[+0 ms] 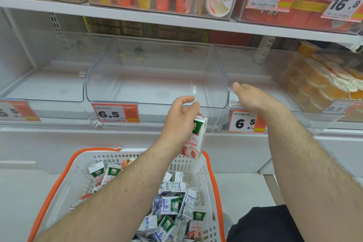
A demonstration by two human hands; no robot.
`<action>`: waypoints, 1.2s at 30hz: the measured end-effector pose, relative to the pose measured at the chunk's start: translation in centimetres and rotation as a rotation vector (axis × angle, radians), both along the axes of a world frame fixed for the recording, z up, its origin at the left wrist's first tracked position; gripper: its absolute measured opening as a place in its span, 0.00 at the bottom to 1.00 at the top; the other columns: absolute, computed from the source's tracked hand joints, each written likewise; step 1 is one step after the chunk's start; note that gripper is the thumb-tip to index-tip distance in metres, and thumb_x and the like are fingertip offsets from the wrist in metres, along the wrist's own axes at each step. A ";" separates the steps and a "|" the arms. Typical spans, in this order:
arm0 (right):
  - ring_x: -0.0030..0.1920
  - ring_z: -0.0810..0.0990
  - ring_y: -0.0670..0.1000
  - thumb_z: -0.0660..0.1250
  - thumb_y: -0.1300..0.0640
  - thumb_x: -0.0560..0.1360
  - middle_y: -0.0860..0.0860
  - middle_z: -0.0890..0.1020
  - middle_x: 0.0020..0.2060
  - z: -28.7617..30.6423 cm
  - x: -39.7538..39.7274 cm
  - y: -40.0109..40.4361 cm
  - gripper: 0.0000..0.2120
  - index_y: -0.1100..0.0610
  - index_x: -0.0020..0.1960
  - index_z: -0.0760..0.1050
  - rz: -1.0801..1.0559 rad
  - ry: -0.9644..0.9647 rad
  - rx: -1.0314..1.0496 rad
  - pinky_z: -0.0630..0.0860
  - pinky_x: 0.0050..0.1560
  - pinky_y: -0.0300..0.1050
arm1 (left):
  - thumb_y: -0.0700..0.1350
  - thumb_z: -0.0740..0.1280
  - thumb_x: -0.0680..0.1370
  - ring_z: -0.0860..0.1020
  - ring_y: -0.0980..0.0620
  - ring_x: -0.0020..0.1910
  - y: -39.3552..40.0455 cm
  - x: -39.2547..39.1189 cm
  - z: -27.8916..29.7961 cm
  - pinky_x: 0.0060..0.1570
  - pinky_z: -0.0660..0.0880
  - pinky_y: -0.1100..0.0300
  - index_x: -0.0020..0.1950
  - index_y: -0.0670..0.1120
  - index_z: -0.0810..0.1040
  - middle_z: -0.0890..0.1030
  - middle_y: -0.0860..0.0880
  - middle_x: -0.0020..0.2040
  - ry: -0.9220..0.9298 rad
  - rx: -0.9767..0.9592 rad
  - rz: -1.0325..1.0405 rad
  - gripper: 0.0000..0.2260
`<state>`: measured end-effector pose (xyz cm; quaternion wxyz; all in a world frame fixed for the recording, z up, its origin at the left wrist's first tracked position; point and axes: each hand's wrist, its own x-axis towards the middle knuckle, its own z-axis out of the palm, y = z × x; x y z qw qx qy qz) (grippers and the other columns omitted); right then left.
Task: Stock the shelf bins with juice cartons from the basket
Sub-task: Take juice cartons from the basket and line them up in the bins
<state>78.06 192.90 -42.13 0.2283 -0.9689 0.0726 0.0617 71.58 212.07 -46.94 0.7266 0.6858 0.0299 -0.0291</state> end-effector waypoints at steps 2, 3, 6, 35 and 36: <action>0.77 0.58 0.54 0.42 0.42 0.84 0.53 0.61 0.77 -0.1 -0.1 0.1 0.29 0.56 0.78 0.59 0.004 0.015 0.030 0.53 0.75 0.51 | 0.51 0.57 0.83 0.76 0.58 0.28 0.2 -0.2 0.2 0.29 0.72 0.64 0.59 0.56 0.73 0.80 0.54 0.37 0.018 -0.038 0.004 0.08; 0.77 0.58 0.55 0.41 0.41 0.83 0.52 0.61 0.77 -0.1 -0.2 0.1 0.30 0.55 0.78 0.59 -0.008 0.035 0.032 0.54 0.76 0.52 | 0.51 0.55 0.83 0.76 0.58 0.28 0.4 -0.4 0.4 0.29 0.73 0.64 0.59 0.56 0.74 0.80 0.55 0.36 0.022 -0.053 0.006 0.09; 0.74 0.63 0.58 0.38 0.37 0.81 0.54 0.68 0.74 0.0 -0.7 0.4 0.32 0.51 0.75 0.65 -0.091 -0.005 -0.092 0.56 0.74 0.59 | 0.52 0.51 0.84 0.76 0.58 0.29 1.1 -1.0 0.7 0.31 0.73 0.62 0.60 0.57 0.74 0.80 0.56 0.35 0.016 -0.057 0.003 0.13; 0.38 0.86 0.54 0.68 0.71 0.74 0.56 0.86 0.37 3.7 -6.9 27.2 0.10 0.61 0.50 0.71 0.347 -0.110 0.965 0.82 0.42 0.51 | 0.47 0.63 0.76 0.75 0.51 0.48 25.6 -0.3 5.0 0.52 0.74 0.54 0.46 0.53 0.73 0.75 0.54 0.48 -0.190 0.088 0.722 0.01; 0.38 0.86 0.55 0.68 0.71 0.73 0.57 0.86 0.38 4.1 -6.4 28.7 0.10 0.61 0.49 0.72 0.366 -0.113 0.967 0.82 0.42 0.52 | 0.48 0.64 0.73 0.75 0.49 0.52 27.5 -0.1 4.3 0.56 0.74 0.50 0.47 0.54 0.73 0.73 0.54 0.51 -0.165 0.108 0.821 0.04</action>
